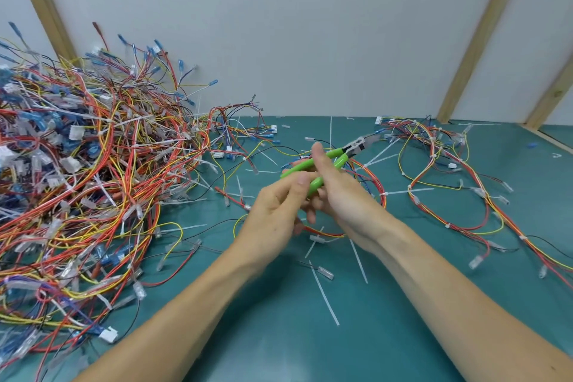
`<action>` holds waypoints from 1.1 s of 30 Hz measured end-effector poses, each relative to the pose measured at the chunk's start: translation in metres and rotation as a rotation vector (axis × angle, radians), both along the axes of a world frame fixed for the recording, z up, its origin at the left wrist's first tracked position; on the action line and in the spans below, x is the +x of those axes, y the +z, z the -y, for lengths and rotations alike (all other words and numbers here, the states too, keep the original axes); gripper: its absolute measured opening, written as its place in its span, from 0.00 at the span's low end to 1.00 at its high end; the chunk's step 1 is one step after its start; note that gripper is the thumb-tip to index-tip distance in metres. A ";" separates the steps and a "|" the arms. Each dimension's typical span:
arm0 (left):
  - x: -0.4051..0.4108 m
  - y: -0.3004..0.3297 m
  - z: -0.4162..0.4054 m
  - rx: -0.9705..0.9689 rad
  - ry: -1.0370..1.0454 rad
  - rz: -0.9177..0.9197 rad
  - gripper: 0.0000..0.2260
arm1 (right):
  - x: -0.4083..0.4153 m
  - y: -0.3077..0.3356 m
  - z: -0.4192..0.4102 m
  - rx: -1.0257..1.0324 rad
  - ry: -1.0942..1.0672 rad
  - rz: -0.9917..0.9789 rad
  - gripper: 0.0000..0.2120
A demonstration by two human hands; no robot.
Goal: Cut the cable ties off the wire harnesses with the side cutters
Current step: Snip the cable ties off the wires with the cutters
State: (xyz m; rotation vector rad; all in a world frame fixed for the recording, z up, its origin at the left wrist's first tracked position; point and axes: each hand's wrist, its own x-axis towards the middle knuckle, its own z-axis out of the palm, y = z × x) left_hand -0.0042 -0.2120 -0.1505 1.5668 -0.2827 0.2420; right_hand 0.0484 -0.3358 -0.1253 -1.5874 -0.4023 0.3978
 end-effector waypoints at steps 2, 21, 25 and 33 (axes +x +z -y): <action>0.000 0.003 0.000 -0.030 -0.026 -0.056 0.21 | 0.005 0.001 0.001 0.064 -0.157 -0.089 0.37; -0.003 -0.016 0.000 0.772 0.001 0.274 0.09 | 0.021 0.017 0.032 0.087 -0.387 0.276 0.27; 0.004 -0.009 -0.012 0.538 0.251 0.304 0.08 | 0.018 0.010 0.028 -0.065 -0.343 0.383 0.27; 0.020 -0.011 -0.042 0.051 0.517 0.013 0.09 | 0.017 0.014 0.027 -0.139 -0.280 0.567 0.13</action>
